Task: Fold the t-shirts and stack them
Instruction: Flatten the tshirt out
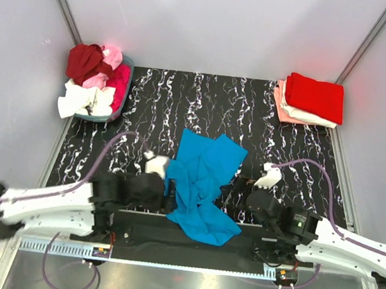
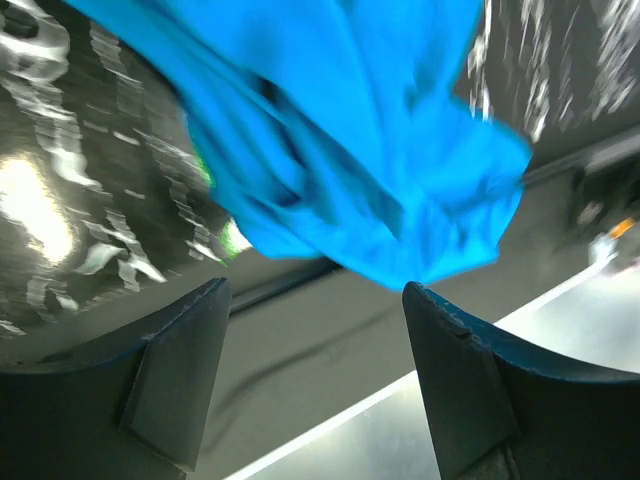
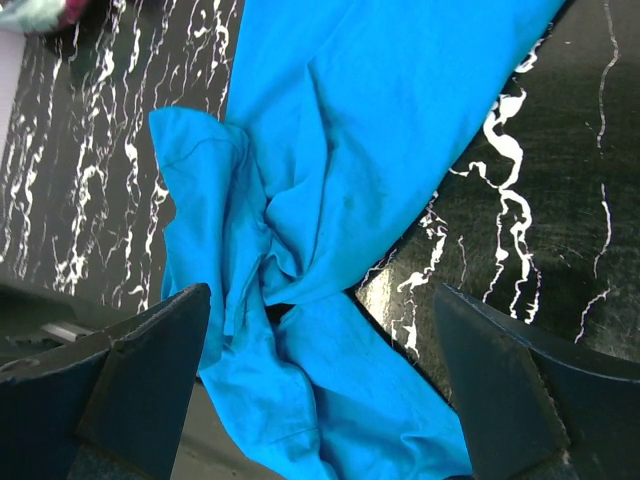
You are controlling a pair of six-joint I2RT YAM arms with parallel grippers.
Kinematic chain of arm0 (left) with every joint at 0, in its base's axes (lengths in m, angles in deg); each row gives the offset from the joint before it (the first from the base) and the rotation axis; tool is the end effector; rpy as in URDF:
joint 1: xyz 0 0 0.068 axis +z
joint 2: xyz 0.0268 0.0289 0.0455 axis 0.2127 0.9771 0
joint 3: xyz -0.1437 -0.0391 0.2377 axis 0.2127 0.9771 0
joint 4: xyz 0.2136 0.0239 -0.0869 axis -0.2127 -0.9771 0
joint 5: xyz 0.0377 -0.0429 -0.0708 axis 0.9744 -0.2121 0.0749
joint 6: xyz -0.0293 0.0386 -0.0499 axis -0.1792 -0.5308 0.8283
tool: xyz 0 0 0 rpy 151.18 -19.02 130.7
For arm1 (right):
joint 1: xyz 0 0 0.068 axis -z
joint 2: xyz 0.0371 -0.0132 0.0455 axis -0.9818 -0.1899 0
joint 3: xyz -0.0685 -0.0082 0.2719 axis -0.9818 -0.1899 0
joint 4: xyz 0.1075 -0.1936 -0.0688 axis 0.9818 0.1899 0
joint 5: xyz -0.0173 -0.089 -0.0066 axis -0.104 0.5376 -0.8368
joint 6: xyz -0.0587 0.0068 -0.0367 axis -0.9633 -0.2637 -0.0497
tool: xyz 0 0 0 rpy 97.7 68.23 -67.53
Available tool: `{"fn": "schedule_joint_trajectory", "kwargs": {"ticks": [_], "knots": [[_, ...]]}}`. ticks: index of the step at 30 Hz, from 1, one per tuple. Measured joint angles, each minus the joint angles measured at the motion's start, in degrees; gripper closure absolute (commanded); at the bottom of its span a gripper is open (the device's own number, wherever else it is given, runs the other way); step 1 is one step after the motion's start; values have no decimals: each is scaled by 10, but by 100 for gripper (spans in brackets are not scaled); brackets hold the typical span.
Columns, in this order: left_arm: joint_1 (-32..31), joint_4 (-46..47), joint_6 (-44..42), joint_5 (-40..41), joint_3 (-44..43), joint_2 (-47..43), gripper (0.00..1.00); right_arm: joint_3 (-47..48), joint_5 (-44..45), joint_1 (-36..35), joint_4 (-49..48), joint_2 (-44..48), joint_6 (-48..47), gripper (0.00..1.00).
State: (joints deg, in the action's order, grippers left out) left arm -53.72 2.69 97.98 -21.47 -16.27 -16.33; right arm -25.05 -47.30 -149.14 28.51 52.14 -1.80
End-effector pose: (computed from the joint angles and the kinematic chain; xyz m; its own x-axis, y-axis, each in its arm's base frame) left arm 0.0629 -0.1113 0.2414 -0.8642 -0.0195 -0.5027 0.2274 0.8762 -0.4249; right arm 0.0728 0.1001 0.2436 -0.5756 0.2687 -0.7723 -0.1930 0.8732 0.4476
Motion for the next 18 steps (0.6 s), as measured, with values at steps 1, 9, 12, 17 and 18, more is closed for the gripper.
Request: {"fn": "schedule_joint_trajectory", "kwargs": {"ticks": [1,9,12,17,18], "knots": [[-39,0,15,22,-21,45,26,-4,3,0,2,7,4,0],[-136,9,63,116,-168,315,29,-9,11,0,5,26,25,0],[-137,2,71,129,-179,344,30,-9,11,0,5,25,28,0],[-137,-12,86,139,-179,351,36,-9,11,0,5,27,31,0],[-137,-8,87,139,-177,351,38,-9,11,0,6,27,31,0]]}}
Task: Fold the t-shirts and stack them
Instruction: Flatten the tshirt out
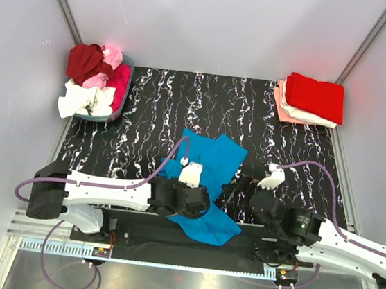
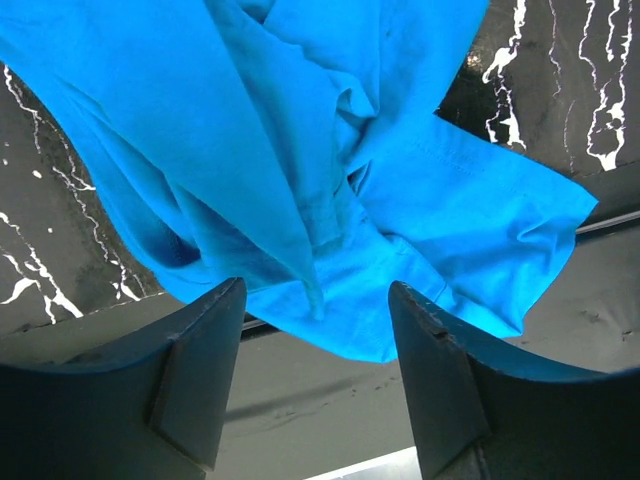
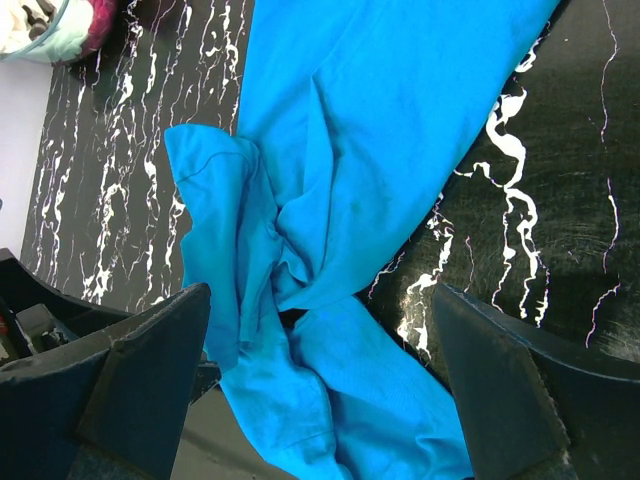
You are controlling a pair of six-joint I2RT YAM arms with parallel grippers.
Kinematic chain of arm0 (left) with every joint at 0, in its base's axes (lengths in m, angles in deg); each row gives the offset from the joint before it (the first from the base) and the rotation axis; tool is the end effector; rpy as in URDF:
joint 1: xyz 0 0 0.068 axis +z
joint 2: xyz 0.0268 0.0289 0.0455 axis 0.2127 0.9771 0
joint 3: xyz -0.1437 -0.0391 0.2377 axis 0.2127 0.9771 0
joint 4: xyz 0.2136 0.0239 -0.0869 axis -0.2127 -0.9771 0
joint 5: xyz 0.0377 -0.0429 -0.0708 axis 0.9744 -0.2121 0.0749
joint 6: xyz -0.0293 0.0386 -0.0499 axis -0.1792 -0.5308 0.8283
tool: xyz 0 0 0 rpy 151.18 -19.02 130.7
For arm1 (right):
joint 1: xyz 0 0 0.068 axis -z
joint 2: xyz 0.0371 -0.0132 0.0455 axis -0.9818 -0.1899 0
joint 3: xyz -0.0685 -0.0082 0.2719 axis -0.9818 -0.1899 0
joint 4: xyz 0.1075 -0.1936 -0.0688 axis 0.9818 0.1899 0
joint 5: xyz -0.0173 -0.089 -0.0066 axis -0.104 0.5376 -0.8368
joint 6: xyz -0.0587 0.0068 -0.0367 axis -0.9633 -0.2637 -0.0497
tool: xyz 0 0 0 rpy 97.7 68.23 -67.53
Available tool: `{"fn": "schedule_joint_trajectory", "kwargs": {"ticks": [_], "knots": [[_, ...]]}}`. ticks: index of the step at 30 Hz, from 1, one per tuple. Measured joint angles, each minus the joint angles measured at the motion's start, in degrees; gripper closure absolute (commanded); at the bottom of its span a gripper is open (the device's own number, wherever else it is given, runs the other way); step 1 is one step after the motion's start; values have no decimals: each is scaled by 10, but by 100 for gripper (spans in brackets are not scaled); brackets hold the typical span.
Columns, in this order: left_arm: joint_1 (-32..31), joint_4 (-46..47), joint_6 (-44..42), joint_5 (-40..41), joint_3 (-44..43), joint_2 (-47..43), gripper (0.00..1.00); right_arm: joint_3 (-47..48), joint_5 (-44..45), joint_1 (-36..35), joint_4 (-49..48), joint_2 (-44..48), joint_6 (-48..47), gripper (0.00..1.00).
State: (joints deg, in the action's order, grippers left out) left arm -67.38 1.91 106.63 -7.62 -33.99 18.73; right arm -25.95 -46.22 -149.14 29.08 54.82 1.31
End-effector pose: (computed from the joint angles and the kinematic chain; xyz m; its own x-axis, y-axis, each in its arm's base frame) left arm 0.0670 -0.2280 0.2347 -0.8379 0.1242 -0.5315 0.2332 0.9619 -0.1428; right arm 0.0710 0.0925 0.2424 -0.5673 0.3368 -0.7515 -0.1566 0.8518 0.5000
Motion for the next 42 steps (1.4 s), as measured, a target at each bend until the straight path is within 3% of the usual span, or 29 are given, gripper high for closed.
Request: {"fn": "schedule_joint_trajectory", "kwargs": {"ticks": [14,17,19,20,27,29,32,34,37,40,42], "knots": [[0,15,18,-5,4,57,53,-4,3,0,2,6,7,0],[0,18,24,-5,5,57,70,-5,5,0,2,8,7,0],[0,22,27,-5,5,57,86,-6,7,0,2,10,8,0],[0,24,26,-5,5,58,100,-6,9,0,2,11,9,0],[0,10,25,11,4,60,100,-8,11,0,9,18,10,0],[0,-29,33,32,3,15,100,-8,13,0,11,19,7,1],[11,-82,45,65,3,-115,100,15,26,7,32,-5,-15,12],[38,-104,46,82,4,-215,100,69,30,43,58,-59,-45,14],[84,-119,46,94,33,-334,100,175,-26,189,49,-171,-118,12],[97,-142,50,94,81,-380,100,277,-124,320,41,-305,-188,6],[97,-155,57,92,110,-387,100,361,-173,354,52,-421,-232,4]]}}
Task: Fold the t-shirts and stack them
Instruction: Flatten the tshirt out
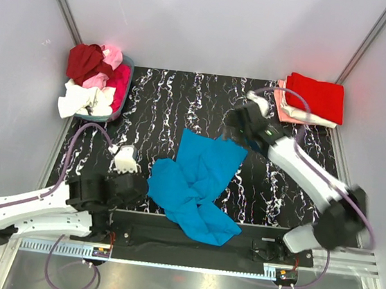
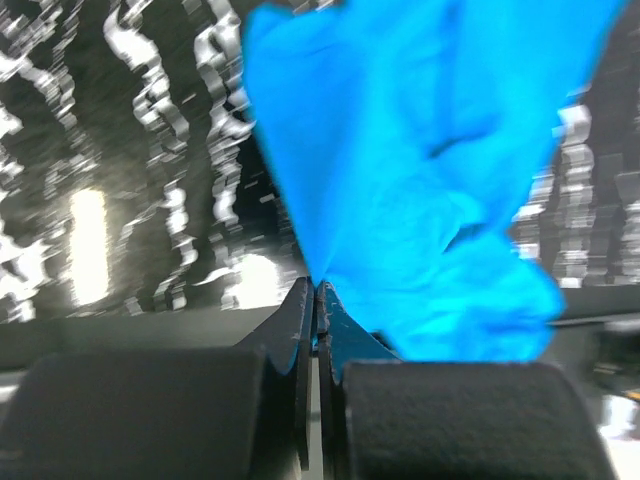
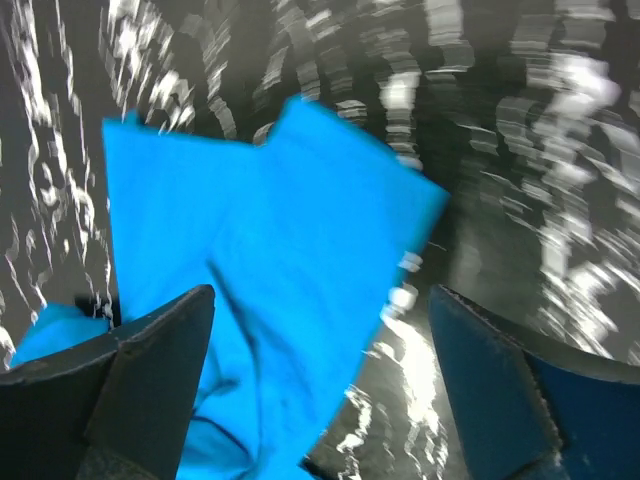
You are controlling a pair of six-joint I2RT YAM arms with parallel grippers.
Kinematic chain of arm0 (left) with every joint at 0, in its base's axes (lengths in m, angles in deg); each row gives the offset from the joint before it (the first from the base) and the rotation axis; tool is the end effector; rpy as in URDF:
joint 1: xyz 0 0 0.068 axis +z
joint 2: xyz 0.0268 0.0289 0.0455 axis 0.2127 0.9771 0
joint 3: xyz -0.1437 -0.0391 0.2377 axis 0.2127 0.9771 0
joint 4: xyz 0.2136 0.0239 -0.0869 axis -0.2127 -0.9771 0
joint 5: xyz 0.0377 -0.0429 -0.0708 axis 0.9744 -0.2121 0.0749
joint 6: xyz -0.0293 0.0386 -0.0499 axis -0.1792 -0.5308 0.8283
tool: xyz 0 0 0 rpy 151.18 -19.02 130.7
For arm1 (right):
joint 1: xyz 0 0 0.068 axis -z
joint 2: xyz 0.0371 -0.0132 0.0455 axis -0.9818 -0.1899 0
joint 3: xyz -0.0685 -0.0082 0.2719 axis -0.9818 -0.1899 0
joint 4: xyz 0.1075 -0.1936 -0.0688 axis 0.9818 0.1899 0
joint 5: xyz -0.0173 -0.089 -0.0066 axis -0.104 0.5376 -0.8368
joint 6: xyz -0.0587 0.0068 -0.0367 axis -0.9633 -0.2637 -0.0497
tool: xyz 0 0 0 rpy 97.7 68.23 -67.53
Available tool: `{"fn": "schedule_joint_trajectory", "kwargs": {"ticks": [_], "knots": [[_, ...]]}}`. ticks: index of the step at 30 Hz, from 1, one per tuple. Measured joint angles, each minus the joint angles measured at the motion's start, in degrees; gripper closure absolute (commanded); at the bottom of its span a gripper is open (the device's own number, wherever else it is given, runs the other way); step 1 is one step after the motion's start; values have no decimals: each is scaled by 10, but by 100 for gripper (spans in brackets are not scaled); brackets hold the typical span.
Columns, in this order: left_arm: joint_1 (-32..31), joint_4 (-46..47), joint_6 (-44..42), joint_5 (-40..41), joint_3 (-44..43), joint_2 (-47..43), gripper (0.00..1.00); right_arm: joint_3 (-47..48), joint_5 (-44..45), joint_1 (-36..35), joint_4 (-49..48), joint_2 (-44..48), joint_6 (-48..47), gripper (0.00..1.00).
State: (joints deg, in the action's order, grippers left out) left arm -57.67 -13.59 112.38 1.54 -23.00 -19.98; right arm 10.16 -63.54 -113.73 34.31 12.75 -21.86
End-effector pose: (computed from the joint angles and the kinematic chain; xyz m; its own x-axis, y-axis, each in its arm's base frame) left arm 0.0615 -0.0729 0.2670 -0.7145 -0.2645 -0.6477 -0.0329 0.9375 -0.3465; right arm 0.2305 0.1346 0.3072 -0.6576 0.1593 -0.7363 0.0457 0.9840 0.1721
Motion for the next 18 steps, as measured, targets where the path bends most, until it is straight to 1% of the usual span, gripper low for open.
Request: {"fn": "schedule_joint_trajectory", "kwargs": {"ticks": [3,6,8,12,16,18], "knots": [[0,-14,15,-3,31,-13,100,117,-59,5,24,-155,-50,3],[0,-22,29,-3,43,-37,100,196,-91,5,49,-262,-84,4],[0,-28,40,-4,50,-59,100,238,-105,11,71,-315,-97,5],[0,-37,55,-4,67,-94,100,297,-124,37,97,-394,-117,12],[0,-49,63,-4,82,-121,100,340,-141,65,112,-449,-133,25],[0,-53,65,-4,84,-125,100,366,-148,75,121,-474,-138,28]]}}
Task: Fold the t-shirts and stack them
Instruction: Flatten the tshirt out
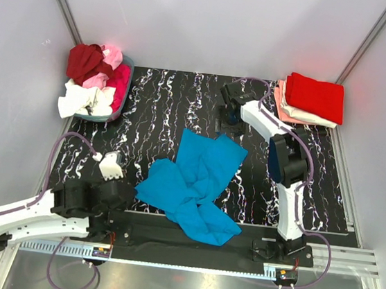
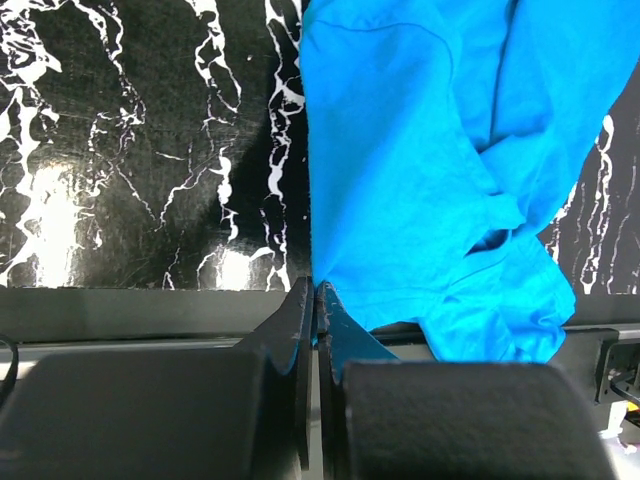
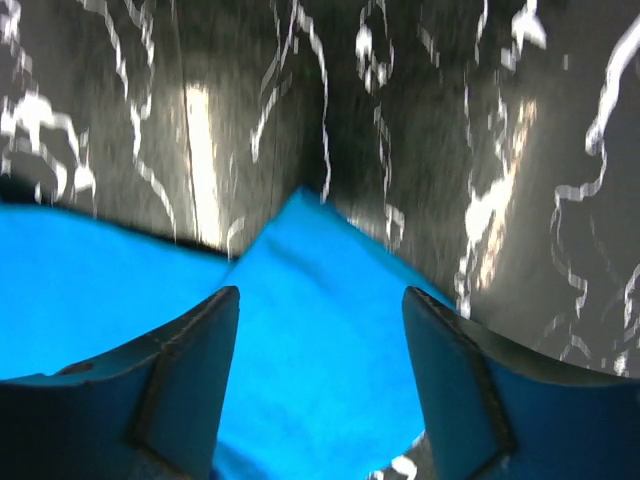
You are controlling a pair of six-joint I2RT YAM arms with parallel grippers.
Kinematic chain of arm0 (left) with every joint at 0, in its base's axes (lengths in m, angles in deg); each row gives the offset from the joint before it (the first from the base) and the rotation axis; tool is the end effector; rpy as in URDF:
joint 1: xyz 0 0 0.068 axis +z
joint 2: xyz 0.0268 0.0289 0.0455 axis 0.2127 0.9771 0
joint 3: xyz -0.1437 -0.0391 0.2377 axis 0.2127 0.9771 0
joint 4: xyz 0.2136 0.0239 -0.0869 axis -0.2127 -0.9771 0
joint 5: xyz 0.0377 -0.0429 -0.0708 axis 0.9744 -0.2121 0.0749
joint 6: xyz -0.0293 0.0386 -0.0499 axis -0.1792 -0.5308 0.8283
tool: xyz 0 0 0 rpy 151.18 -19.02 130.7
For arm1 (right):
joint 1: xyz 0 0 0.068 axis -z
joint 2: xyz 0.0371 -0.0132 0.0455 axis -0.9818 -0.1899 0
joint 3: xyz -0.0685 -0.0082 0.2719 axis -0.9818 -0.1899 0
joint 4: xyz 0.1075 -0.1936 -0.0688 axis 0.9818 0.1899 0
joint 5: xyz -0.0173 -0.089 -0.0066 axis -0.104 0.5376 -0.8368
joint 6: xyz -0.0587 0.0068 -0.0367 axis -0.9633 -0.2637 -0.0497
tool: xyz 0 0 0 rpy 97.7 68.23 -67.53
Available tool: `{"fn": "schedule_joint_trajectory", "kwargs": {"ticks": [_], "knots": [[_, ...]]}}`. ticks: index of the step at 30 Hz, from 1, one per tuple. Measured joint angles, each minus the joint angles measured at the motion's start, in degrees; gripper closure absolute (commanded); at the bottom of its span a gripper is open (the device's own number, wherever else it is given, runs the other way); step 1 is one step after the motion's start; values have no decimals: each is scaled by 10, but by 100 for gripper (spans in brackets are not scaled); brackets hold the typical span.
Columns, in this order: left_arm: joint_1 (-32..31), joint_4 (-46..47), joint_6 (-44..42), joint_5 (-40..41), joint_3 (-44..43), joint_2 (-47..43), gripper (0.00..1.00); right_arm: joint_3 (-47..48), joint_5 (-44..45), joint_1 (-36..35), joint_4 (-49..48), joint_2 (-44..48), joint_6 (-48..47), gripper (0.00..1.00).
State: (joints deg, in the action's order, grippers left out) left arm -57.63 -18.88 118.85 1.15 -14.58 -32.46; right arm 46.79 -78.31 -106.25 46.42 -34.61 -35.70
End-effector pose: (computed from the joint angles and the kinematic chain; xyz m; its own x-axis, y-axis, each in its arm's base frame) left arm 0.0470 -0.0340 0.2314 -0.7150 -0.3553 -0.6021 -0.1156 0.9095 -0.3994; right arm 0.3948 0.1958 0.1970 -0.9119 -0.1052 -0.3967 -0.1259 0.9917 0.0263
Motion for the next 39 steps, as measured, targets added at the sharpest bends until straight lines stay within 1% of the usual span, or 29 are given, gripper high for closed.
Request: {"fn": "schedule_joint_trajectory", "kwargs": {"ticks": [4,7,15,18,20,23,25,26,27,29,30,37,39], "knots": [[0,-3,2,0,7,1,100,58,-9,6,11,-50,-6,32],[0,-3,2,0,7,5,100,82,-16,6,16,-74,-9,35],[0,-3,4,0,7,9,100,100,-16,6,28,-105,-11,41],[0,-3,4,0,7,9,100,115,-16,6,37,-113,-10,46],[0,-3,5,0,7,9,100,127,-15,6,44,-121,-11,59],[0,-3,5,0,7,9,100,144,-14,6,55,-131,-13,74],[0,-3,5,0,7,9,100,148,-13,6,57,-133,-12,76],[0,-3,5,0,7,9,100,148,-12,6,57,-133,-12,83],[0,-3,5,0,7,9,100,148,-12,6,58,-133,-13,85],[0,-3,5,0,7,9,100,147,-12,6,58,-133,-11,92],[0,-3,5,0,7,9,100,146,-12,6,57,-133,-11,99],[0,-8,5,2,5,9,100,146,5,6,65,-130,-11,100],[0,-22,5,5,-10,10,100,149,17,6,78,-126,-12,100]]}}
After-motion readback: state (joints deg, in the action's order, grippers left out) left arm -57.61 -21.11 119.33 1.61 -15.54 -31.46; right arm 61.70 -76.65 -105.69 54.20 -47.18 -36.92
